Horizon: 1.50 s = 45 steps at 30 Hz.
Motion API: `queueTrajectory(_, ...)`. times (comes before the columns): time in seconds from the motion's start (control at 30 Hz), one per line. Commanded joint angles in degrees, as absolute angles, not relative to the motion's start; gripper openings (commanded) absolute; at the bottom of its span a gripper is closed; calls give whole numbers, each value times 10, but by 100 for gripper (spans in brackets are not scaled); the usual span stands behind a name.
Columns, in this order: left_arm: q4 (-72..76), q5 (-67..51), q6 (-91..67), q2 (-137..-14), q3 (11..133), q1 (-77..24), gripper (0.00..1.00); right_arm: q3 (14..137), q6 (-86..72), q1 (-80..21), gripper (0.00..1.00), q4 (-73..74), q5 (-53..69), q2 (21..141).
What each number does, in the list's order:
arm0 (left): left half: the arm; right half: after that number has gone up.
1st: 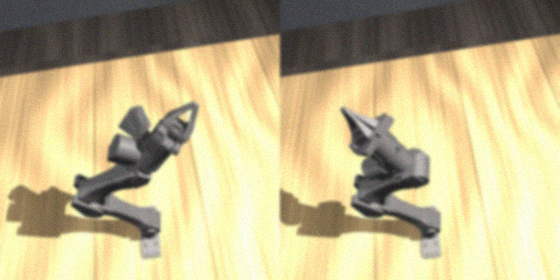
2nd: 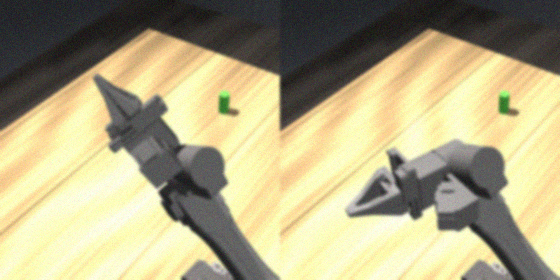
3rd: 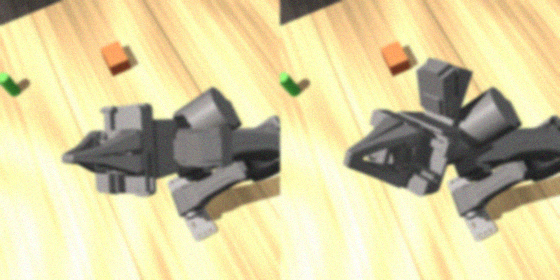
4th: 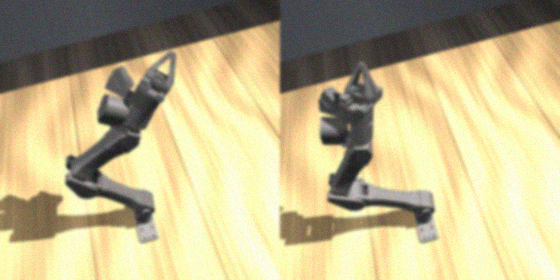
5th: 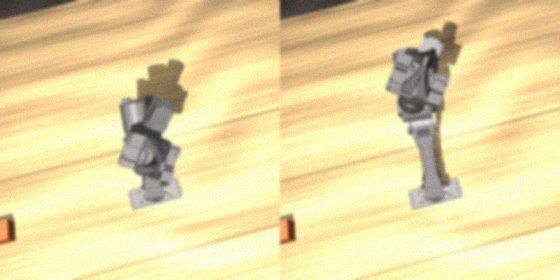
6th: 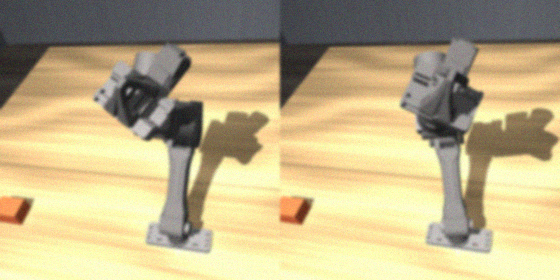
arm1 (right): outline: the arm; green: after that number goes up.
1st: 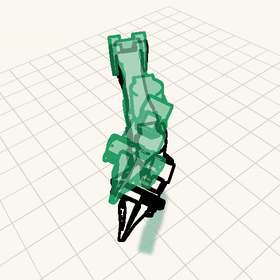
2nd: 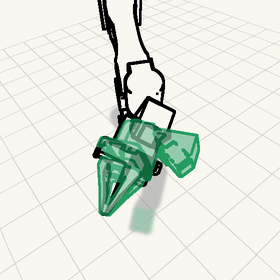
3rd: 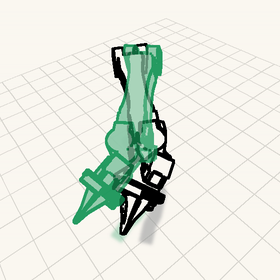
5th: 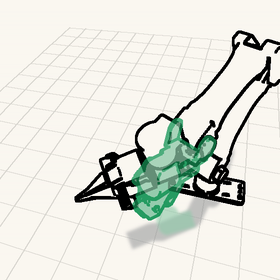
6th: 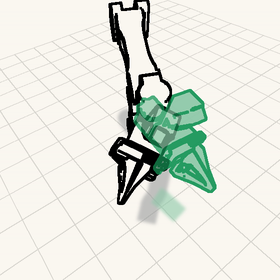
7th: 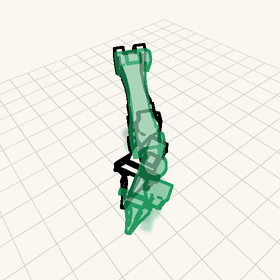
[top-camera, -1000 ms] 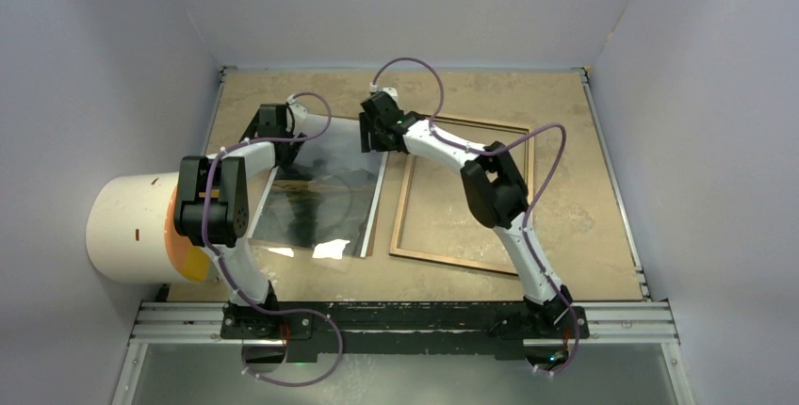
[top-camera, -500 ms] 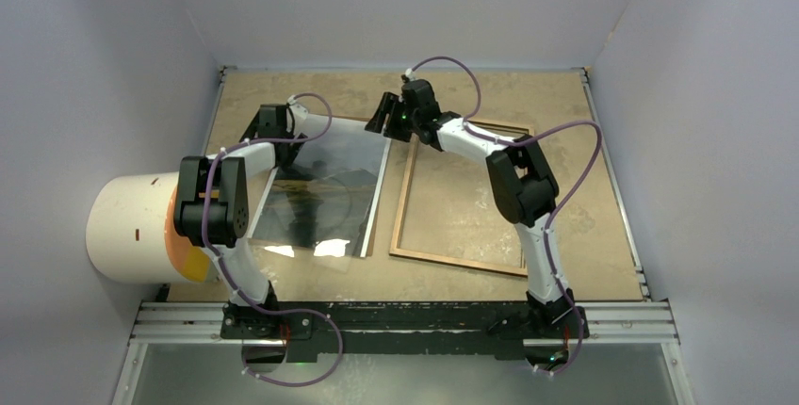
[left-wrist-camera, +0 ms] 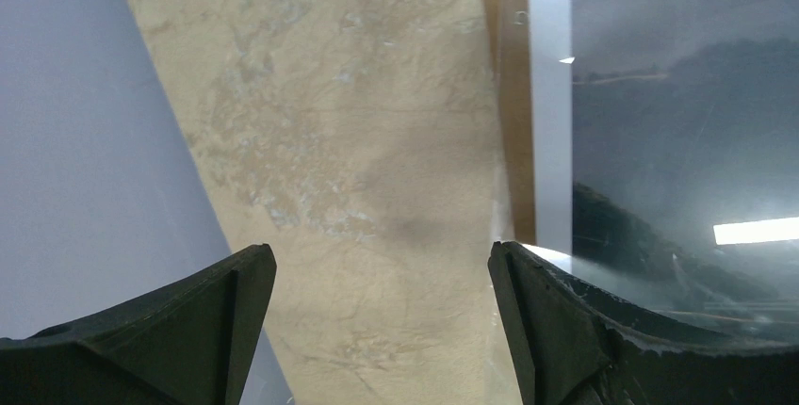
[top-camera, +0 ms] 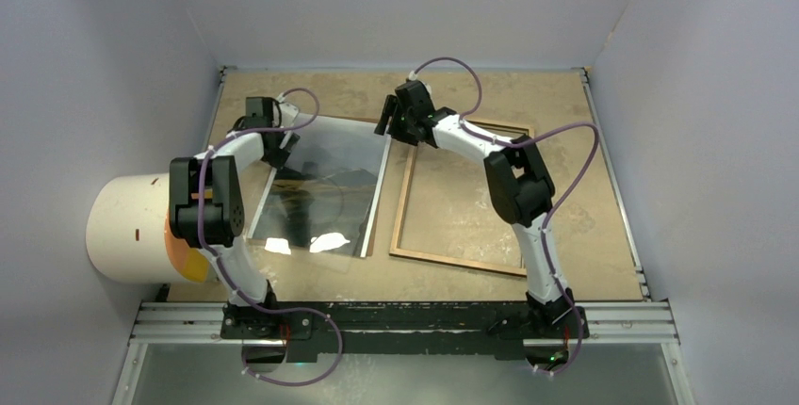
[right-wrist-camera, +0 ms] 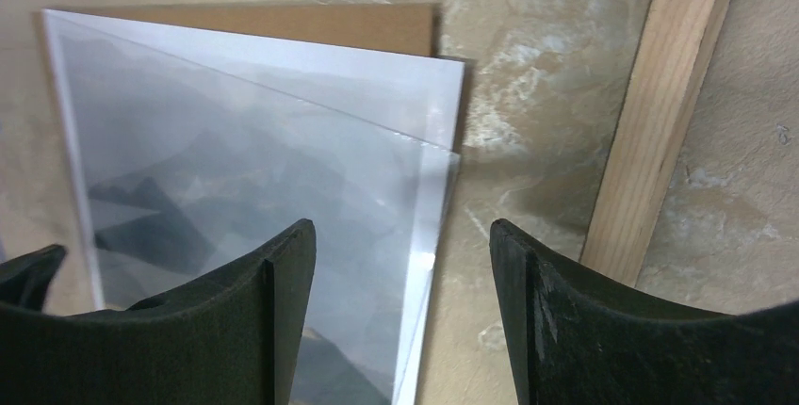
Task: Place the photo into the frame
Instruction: Pick up the photo frame item at the center of the board.
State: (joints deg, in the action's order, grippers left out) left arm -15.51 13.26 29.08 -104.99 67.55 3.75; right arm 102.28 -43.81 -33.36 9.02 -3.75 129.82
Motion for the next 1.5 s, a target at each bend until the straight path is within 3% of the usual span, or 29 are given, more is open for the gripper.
queueTrajectory(0.0, -157, 189, 275, -1049, 704, 39, 90, 1049, -432, -334, 70, 128, -57, 1321)
queueTrajectory(0.13, -130, 231, 267, -1079, 694, 39, 89, 1059, -432, -333, 70, 126, -51, 1339)
queueTrajectory(0.93, -118, 166, 276, -1101, 616, 21, 88, 1102, -423, -366, 64, 69, -30, 1297)
queueTrajectory(1.47, -111, 167, 283, -1101, 608, 19, 87, 1121, -435, -361, 68, 183, -125, 1346)
